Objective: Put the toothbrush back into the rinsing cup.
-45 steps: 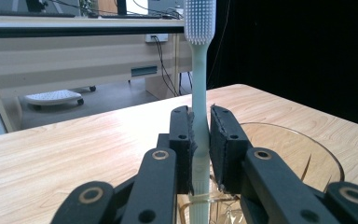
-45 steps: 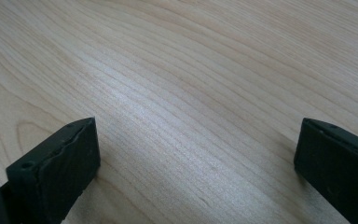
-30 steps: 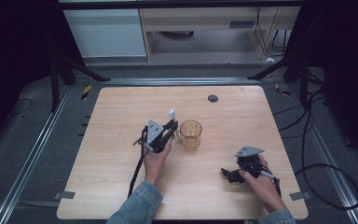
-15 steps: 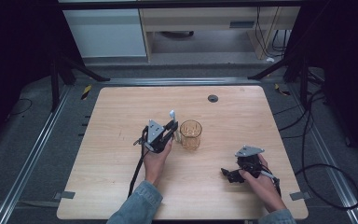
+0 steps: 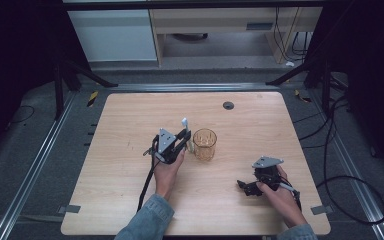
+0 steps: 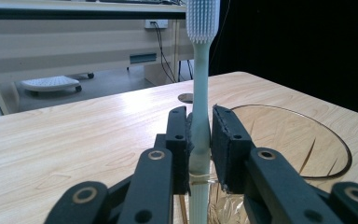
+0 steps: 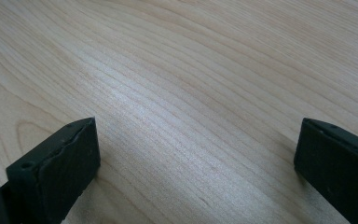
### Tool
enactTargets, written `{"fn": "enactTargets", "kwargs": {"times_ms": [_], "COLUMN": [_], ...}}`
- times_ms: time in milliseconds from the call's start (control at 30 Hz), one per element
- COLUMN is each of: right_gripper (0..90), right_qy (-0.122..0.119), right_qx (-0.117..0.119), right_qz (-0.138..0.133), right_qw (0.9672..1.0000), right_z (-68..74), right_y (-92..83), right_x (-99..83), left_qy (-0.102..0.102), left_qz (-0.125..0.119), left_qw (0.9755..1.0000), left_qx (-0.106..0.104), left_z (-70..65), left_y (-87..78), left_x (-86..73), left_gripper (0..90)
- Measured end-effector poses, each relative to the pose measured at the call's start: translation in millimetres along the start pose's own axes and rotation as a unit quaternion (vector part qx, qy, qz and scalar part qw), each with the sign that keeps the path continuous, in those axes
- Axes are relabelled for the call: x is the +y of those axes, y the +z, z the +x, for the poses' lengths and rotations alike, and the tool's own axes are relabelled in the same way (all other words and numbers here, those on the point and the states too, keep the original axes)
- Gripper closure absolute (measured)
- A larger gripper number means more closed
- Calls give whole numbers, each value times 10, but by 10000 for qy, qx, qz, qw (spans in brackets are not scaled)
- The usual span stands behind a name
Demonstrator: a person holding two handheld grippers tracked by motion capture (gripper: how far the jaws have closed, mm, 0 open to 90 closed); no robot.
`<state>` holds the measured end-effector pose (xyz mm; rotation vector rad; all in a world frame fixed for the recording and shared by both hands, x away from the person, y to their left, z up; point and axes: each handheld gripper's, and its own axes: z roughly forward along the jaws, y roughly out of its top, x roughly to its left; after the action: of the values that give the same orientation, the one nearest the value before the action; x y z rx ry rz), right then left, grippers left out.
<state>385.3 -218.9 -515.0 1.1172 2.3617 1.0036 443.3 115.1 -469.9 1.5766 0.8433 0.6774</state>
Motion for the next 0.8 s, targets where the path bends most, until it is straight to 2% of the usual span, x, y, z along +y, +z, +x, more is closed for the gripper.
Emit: {"fn": "enactTargets", "kwargs": {"times_ms": [133, 333, 500, 667, 800], "right_gripper": [5, 4, 4, 4, 5], "right_qy": [-4, -4, -4, -7, -7], "right_qx": [-2, 6, 8, 8, 8], "right_qz": [-2, -4, -5, -5, -5], "right_qw": [10000, 10000, 10000, 10000, 10000], "right_z": [-1, -1, -1, -1, -1], "right_y": [0, 1, 1, 1, 1], "right_x": [0, 0, 0, 0, 0], "left_qy": [-17, -7, 89, 72, 75], "left_qz": [-3, 15, 108, 207, 259], "left_qw": [10000, 10000, 9999, 9998, 9995], "left_qx": [-3, -15, -28, -36, -150], "left_z": [-4, 15, 28, 49, 61], "left_y": [-12, -54, -89, -122, -141], "left_x": [8, 66, 112, 160, 201], "left_gripper": [721, 610, 557, 496, 415]}}
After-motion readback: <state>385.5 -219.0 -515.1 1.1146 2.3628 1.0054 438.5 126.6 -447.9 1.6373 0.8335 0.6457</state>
